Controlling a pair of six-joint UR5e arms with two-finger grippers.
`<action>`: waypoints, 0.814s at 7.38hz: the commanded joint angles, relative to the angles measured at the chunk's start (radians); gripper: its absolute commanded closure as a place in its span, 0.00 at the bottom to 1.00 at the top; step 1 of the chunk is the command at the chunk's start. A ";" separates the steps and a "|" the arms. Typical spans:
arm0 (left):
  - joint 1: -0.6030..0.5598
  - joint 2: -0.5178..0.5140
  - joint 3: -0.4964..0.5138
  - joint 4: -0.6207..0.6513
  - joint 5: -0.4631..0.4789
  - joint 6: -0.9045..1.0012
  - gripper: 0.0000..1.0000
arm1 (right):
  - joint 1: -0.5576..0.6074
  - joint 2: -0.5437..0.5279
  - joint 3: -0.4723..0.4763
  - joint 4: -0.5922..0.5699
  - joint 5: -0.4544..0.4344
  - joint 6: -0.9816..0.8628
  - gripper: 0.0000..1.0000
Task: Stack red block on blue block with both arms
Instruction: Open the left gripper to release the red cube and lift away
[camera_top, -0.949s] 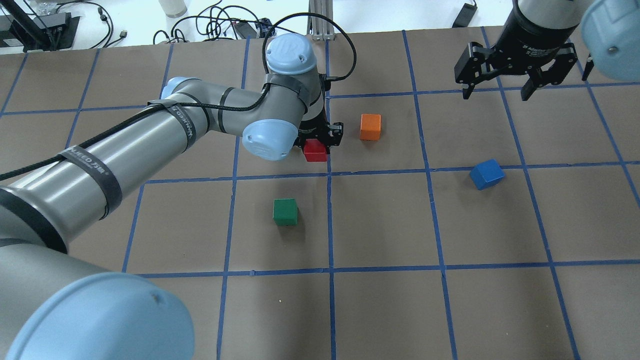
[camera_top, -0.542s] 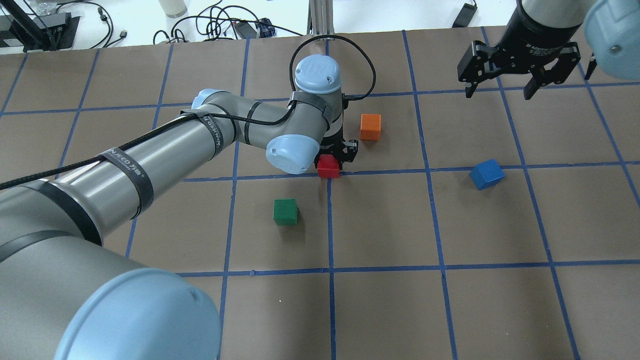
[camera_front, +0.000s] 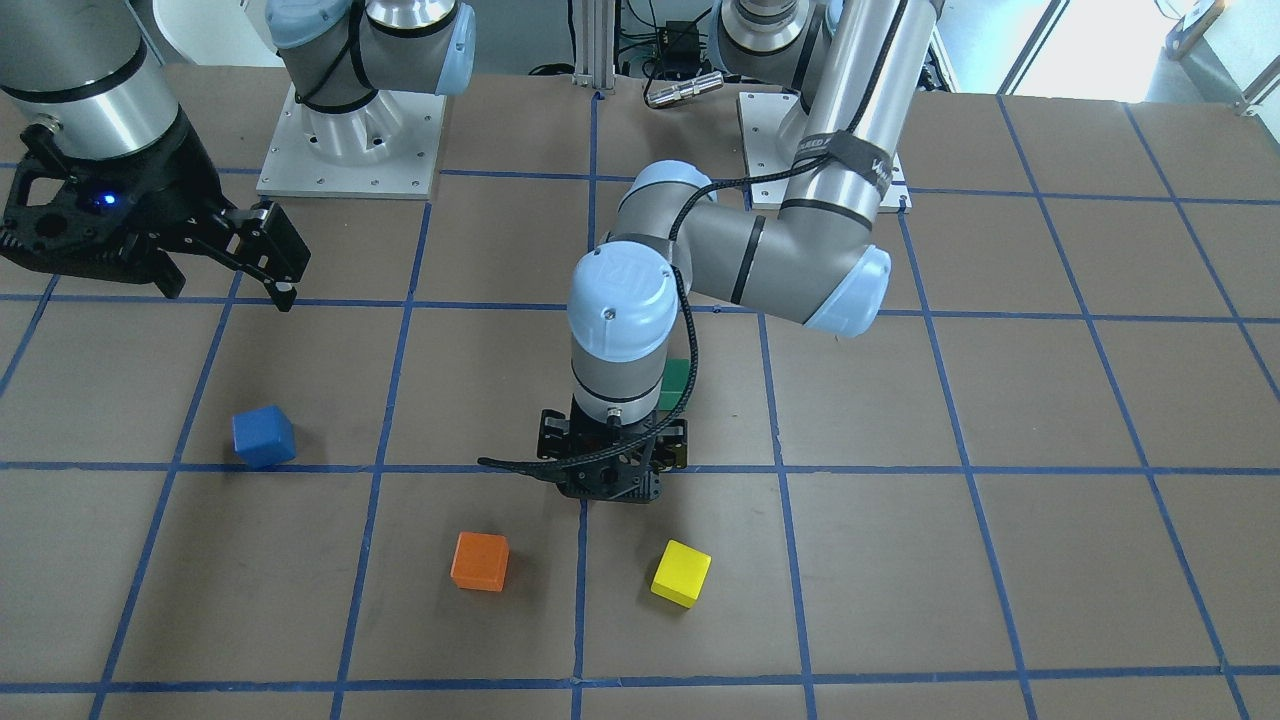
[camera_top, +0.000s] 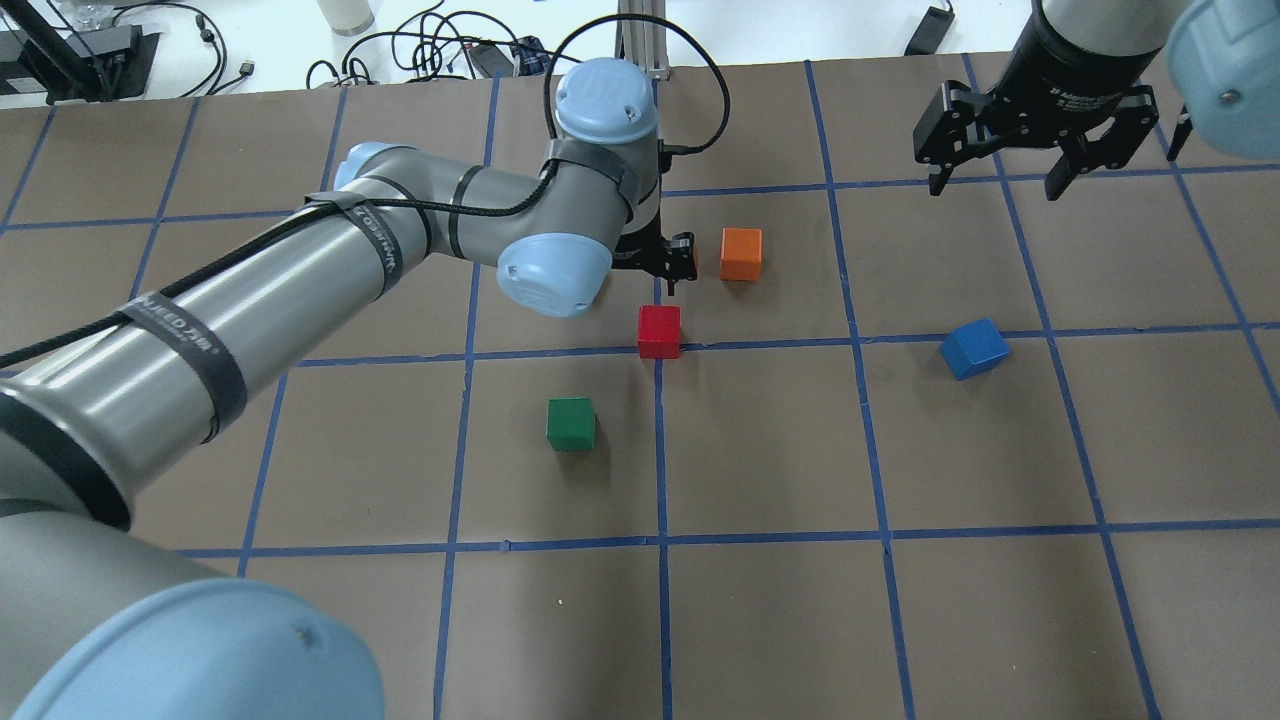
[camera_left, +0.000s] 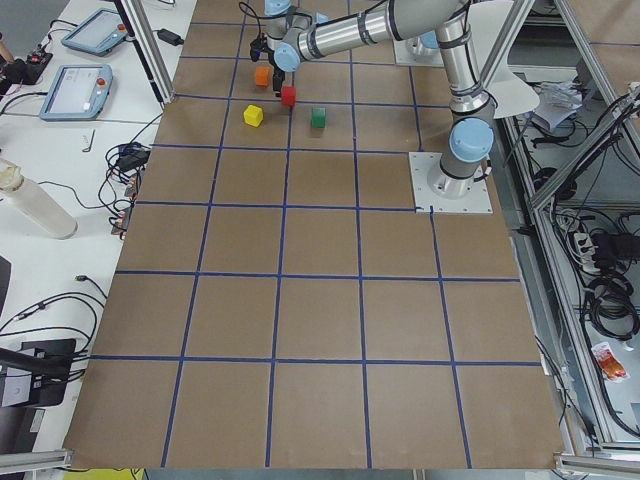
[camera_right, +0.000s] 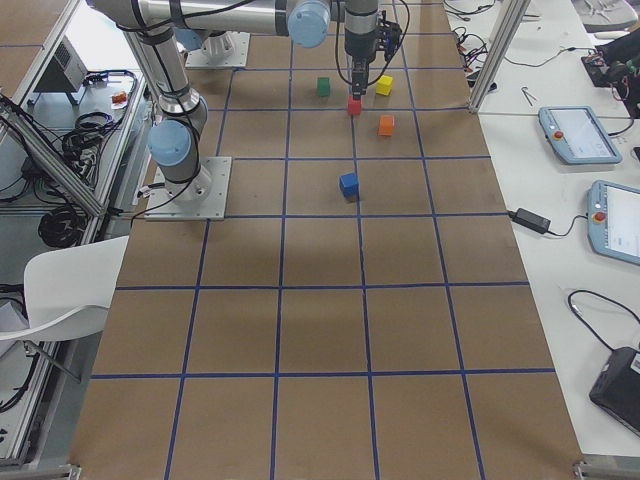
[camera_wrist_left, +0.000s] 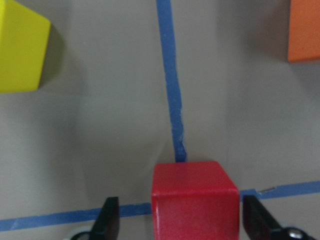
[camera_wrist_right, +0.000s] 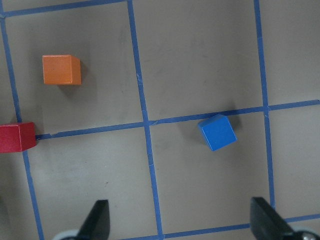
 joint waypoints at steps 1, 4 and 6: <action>0.098 0.143 0.017 -0.182 0.006 0.183 0.00 | 0.000 0.007 0.004 0.007 0.003 0.003 0.00; 0.302 0.359 0.006 -0.394 0.003 0.337 0.00 | 0.048 0.053 -0.004 -0.028 0.012 0.009 0.00; 0.298 0.470 0.008 -0.481 0.009 0.335 0.00 | 0.149 0.140 -0.009 -0.158 0.012 0.023 0.00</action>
